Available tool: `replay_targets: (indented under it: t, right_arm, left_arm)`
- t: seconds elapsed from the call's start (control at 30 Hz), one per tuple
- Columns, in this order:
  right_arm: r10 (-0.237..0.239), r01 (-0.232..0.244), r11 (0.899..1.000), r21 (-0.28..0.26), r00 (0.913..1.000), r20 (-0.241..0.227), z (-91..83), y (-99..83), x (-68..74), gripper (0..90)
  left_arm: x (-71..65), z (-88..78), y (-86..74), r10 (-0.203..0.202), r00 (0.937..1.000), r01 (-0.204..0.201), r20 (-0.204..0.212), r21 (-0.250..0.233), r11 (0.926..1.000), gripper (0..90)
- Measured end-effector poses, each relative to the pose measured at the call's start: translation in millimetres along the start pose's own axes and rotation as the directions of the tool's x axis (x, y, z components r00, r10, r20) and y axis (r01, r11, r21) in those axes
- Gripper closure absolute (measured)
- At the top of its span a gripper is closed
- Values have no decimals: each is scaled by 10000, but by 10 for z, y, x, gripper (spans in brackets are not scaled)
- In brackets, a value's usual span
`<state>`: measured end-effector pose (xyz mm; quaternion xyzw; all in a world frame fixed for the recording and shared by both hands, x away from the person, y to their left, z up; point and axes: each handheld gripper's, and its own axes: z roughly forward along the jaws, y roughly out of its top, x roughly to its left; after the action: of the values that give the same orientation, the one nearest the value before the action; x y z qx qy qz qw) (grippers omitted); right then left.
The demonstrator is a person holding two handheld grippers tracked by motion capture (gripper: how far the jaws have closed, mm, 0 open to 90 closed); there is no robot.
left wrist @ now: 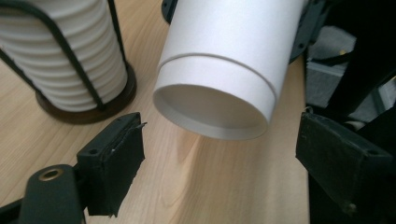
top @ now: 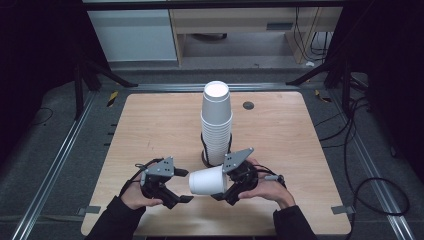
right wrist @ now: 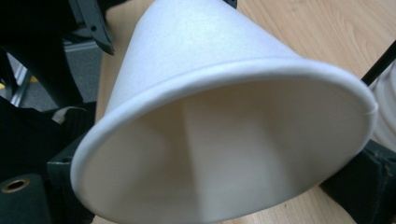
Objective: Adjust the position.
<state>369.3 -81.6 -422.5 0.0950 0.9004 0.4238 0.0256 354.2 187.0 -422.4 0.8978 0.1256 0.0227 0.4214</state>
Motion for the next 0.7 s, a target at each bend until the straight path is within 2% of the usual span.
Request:
replay_targets:
  t: [0.07,0.1,0.13,0.3,0.5,0.67,0.7]
  right_arm:
    - [-16,10,9993,371,9999,169,61,-4,4,71]
    - [-66,56,9987,498,9998,204,84,-5,3,71]
    - [-55,41,9973,738,9998,189,128,-7,13,71]
    - [-339,330,9904,1340,9994,49,267,1,49,70]
    - [-456,486,9871,1529,9987,-230,389,37,100,70]
    - [-536,598,9878,1435,9975,-466,409,61,119,71]
    - [-511,572,9879,1440,9976,-458,409,66,128,71]
  left_arm:
    - [-1,61,-12,16,10000,-15,-20,312,9995,147]
    - [-5,111,-17,120,9999,-115,-74,677,9976,146]
    - [-8,137,-20,178,9998,-170,-98,833,9964,144]
    - [-51,280,-35,526,9986,-503,-98,1670,9847,143]
    - [-91,353,-31,804,9968,-786,-6,2021,9762,152]
    - [-113,366,-23,852,9964,-840,25,1979,9766,178]
    - [-117,366,-19,900,9959,-881,1,2050,9748,179]
